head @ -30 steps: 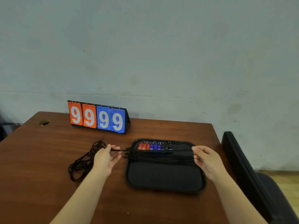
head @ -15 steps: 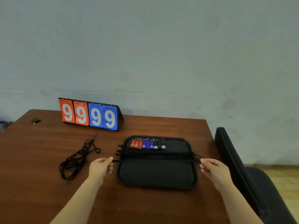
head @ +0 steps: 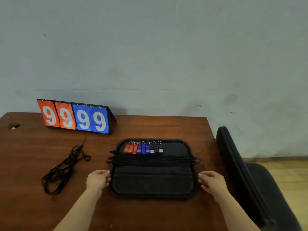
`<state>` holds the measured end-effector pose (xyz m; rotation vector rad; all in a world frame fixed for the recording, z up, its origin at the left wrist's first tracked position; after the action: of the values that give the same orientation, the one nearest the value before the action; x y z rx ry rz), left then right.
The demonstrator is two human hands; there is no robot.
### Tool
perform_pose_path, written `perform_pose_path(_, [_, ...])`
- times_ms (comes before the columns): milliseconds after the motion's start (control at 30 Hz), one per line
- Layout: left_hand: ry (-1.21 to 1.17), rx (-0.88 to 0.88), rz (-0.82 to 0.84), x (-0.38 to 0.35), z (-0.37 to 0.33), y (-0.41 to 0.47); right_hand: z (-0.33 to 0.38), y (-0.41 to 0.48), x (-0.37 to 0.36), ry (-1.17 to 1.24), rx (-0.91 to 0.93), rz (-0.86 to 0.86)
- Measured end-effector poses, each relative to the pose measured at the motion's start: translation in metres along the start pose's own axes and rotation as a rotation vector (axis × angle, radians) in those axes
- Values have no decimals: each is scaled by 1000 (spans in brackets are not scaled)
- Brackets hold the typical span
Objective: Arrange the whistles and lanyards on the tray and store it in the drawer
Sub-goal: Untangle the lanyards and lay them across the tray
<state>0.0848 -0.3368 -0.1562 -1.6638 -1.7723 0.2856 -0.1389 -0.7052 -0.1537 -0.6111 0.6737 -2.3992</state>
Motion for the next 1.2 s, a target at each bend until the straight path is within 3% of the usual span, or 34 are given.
perform_pose_path(733, [-47,43,-135,-24,-15,30,11,40,-23,65,-117,-107])
perform_pose_path(1033, [-171,36,-157,-16,-21,9,26,14,-8,59,43,-290])
perform_pose_path(1200, [-203,21,-119,-2,-19,-2,37,-6,-17,13,169,-150])
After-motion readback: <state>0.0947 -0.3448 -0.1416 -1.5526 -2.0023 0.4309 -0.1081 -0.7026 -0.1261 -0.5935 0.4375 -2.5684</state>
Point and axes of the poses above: each hand's wrist, its own y-axis towards the middle knuckle, its own x-axis out of the back of the hand, z = x × y, the point moved 4 cm from there along y, towards the middle knuckle, and after that the axes turned 1 degree about -x, right-handed, at the moved point
